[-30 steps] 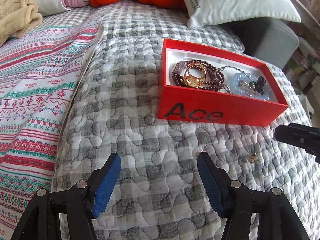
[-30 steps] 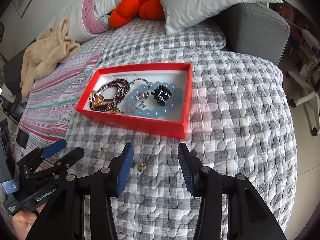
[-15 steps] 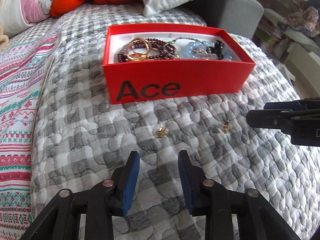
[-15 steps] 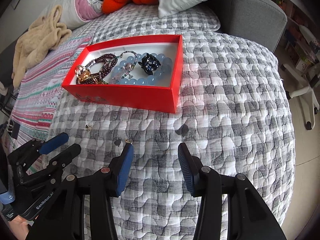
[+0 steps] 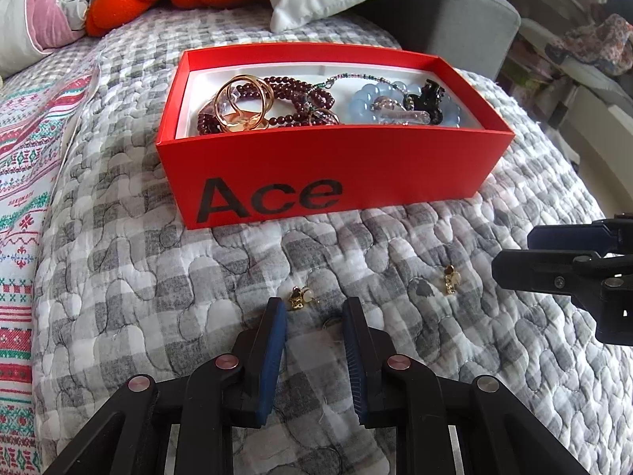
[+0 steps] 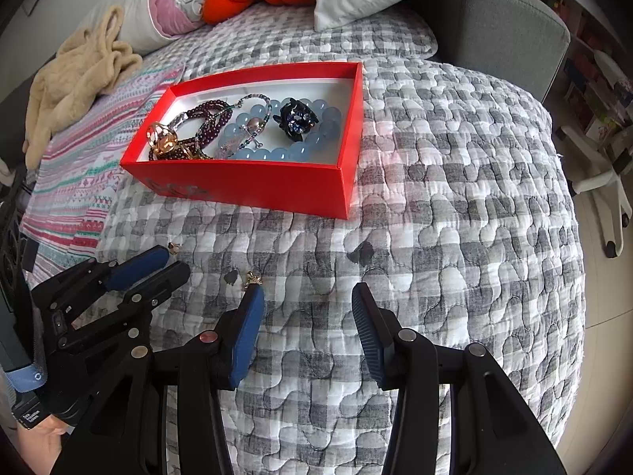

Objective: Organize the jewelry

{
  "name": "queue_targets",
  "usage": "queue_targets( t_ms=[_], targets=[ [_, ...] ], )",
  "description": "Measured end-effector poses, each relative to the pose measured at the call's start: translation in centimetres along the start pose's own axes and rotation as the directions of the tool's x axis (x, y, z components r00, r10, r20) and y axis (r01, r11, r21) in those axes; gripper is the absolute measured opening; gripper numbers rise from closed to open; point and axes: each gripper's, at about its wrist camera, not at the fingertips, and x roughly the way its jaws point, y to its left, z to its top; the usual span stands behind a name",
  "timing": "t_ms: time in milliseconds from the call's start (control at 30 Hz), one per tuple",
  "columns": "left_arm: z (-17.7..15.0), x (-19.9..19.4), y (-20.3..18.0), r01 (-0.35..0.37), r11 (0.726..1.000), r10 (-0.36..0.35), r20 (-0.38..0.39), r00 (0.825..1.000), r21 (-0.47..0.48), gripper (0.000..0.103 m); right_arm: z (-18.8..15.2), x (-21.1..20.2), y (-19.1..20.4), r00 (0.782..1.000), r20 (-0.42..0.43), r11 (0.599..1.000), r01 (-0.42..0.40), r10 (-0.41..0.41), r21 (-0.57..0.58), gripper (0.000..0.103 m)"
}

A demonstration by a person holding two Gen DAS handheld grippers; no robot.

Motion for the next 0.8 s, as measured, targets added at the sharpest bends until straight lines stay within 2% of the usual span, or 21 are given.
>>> queue_targets(
  t_ms=[300, 800],
  targets=[
    [0.4, 0.4, 0.2, -0.040, 0.999, 0.040, 0.002, 0.999, -0.022, 0.008, 0.2, 0.0, 0.1, 1.000, 0.000, 1.000, 0.001, -0.001, -0.004, 0.049],
    [0.4, -1.6, 1.8, -0.072, 0.994, 0.071, -0.014, 0.997, -0.079, 0.007, 0.5, 0.5, 0.2, 1.000, -0.003, 1.000, 0.009, -0.009, -0.015, 0.049]
  ],
)
